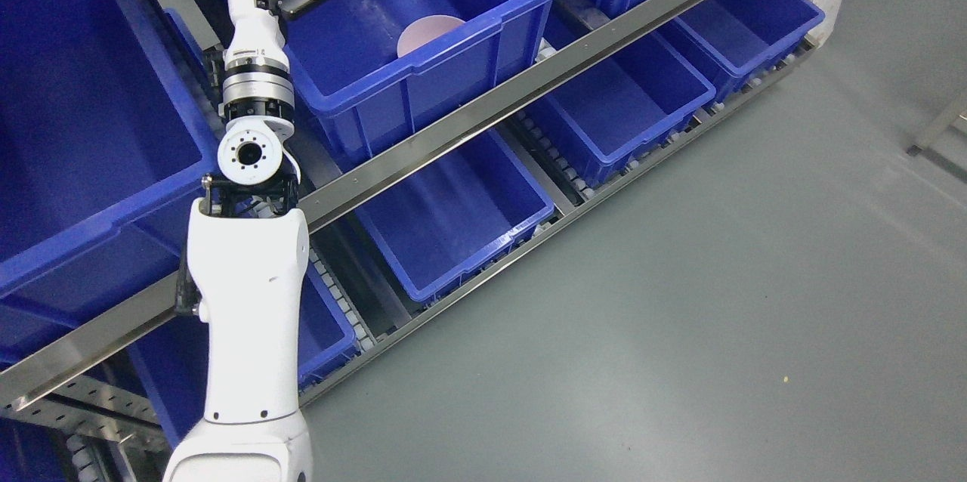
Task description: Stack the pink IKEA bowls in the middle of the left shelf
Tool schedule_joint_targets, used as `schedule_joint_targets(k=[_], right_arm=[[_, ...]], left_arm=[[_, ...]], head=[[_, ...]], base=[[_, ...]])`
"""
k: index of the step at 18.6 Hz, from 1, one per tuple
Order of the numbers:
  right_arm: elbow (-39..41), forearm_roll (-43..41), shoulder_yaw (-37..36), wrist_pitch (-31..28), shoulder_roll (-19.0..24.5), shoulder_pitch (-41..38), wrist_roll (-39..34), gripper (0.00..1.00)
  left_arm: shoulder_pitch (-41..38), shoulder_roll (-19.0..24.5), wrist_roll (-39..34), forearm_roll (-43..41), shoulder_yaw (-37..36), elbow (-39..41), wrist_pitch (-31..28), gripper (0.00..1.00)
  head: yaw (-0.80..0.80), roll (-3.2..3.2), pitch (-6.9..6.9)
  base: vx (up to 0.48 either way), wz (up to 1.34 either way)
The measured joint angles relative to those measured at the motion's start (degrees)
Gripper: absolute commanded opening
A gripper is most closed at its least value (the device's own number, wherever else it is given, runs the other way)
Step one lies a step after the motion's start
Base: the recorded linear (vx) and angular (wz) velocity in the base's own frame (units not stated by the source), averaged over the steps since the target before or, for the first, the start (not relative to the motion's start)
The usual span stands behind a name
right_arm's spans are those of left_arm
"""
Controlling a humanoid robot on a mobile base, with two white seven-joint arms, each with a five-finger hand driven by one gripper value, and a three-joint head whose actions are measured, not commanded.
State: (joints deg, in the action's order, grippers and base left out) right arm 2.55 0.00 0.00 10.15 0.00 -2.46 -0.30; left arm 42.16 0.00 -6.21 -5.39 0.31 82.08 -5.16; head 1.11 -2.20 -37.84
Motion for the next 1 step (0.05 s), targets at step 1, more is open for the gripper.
schedule_joint_targets(k=[1], right_arm=[[0.00, 0.00, 0.00, 0.00, 0.00, 0.00, 0.00, 1.00]], left_arm=[[-0.07, 0.00, 0.00, 0.04, -0.02, 0.43, -0.06, 1.00]], head=[[0.00, 0.00, 0.00]], base=[[-0.038, -0.27]])
